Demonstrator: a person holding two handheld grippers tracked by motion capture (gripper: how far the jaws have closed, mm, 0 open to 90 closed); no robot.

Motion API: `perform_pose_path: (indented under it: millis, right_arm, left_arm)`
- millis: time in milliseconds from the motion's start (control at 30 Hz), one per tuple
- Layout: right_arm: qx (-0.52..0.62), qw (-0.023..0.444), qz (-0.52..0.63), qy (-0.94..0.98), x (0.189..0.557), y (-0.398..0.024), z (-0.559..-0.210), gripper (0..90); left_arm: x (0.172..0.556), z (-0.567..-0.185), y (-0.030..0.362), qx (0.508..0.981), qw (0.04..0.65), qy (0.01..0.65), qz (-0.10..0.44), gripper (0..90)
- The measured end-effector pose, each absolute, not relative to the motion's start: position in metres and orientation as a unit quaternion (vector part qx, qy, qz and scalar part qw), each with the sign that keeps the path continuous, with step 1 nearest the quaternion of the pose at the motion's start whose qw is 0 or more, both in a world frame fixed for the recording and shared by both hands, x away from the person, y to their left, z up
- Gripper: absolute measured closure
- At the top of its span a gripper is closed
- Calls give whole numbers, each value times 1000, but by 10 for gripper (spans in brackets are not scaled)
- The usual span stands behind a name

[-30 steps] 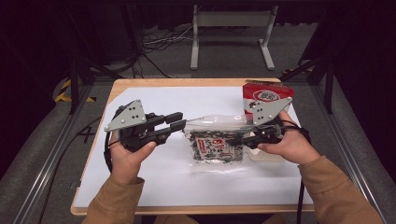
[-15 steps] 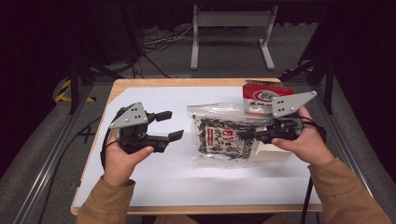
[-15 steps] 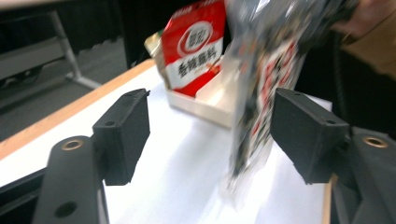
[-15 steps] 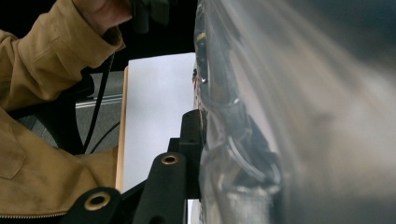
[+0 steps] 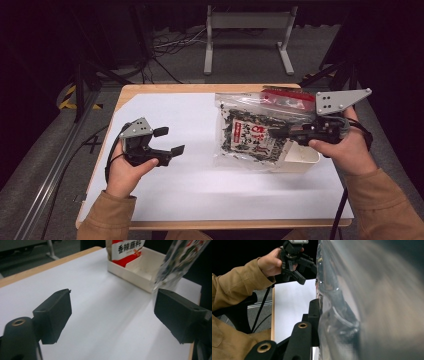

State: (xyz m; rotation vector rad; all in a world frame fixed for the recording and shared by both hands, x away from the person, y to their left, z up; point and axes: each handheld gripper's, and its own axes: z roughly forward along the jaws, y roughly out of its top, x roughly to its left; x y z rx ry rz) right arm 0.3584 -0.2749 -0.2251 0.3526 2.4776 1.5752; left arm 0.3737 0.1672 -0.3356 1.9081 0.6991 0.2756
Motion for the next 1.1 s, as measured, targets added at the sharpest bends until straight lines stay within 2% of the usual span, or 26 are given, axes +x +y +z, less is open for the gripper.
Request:
perform_pose_path:
  millis: [333, 867, 1100]
  right_arm:
    - [135, 105, 537, 826, 358, -289, -215, 753]
    - [166, 150, 539, 812, 363, -315, -200, 753]
    - [179, 173, 535, 807, 366, -325, -194, 753]
  left_arm:
    - [377, -354, 183, 798, 512, 295, 116, 46]
    - [386, -376, 211, 795, 493, 326, 138, 37]
    - [386, -383, 220, 812, 481, 308, 116, 43]
